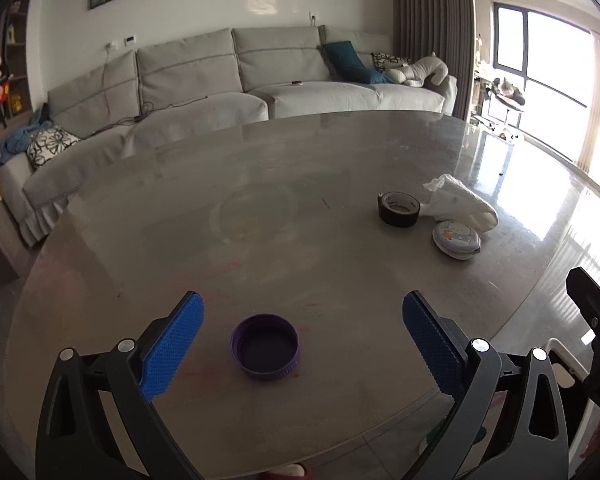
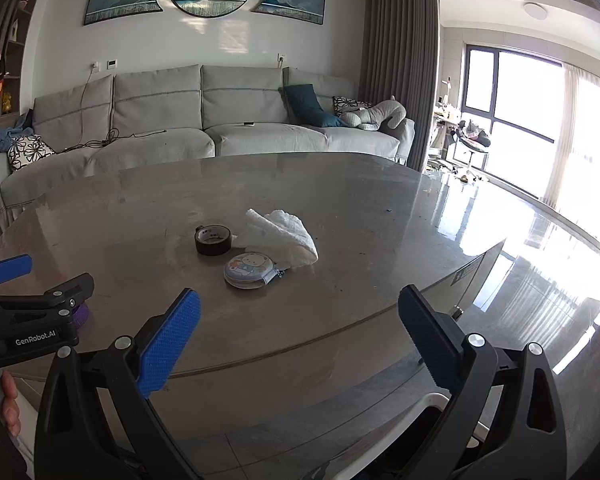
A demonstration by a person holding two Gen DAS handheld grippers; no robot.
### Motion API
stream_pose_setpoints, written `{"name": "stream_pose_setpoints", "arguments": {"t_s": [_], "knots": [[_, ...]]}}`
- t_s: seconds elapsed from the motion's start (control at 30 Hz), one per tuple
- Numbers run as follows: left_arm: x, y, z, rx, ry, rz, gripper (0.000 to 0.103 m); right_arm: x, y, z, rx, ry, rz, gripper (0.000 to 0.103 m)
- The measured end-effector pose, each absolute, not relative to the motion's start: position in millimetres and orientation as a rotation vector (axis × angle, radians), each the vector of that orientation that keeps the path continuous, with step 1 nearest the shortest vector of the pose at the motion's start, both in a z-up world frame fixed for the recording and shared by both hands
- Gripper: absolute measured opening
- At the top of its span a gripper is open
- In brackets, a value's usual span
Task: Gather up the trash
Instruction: 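Return both tools to the table and reach the left tool to the purple lid, then grasp the purple lid with the left tool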
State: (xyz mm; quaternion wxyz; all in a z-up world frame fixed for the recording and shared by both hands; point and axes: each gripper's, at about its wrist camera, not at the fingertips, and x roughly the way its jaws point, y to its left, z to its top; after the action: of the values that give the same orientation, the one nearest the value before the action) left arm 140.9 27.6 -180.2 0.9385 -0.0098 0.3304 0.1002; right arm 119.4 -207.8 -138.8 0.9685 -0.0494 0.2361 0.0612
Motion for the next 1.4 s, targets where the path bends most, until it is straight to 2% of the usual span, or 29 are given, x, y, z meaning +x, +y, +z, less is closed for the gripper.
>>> {"name": "stream_pose_setpoints", "arguments": {"t_s": [0.47, 0.67, 0.73, 0.77, 0.8, 0.83, 0.97, 1.23, 1.4], "knots": [[155, 64, -227, -0.092, 0.885, 0.309, 0.098, 152, -165, -147, -0.080, 0.497, 0.192, 0.098], [154, 68, -231, -0.115, 0.861, 0.298, 0.098, 157, -160, -154, -0.072, 0.507, 0.199, 0.098], [154, 65, -229, -0.105, 0.854, 0.271, 0.089, 159, -160, -157, -0.073, 0.510, 0.195, 0.098], [153, 60, -228, -0.093, 0.843, 0.249, 0.072, 159, -159, -158, -0.074, 0.513, 0.195, 0.098], [152, 53, -226, -0.078, 0.833, 0.226, 0.051, 160, -158, -158, -0.075, 0.516, 0.194, 0.098], [151, 49, -225, -0.065, 0.829, 0.207, 0.046, 160, -158, -159, -0.076, 0.517, 0.191, 0.098], [153, 42, -218, -0.068, 0.829, 0.151, 0.045, 160, -157, -162, -0.084, 0.520, 0.183, 0.098], [166, 30, -154, 0.004, 0.624, 0.110, 0.045, 186, -155, -170, -0.098, 0.533, 0.157, 0.098], [191, 30, -135, 0.001, 0.571, 0.096, 0.045, 210, -157, -183, -0.046, 0.577, 0.131, 0.098]]}}
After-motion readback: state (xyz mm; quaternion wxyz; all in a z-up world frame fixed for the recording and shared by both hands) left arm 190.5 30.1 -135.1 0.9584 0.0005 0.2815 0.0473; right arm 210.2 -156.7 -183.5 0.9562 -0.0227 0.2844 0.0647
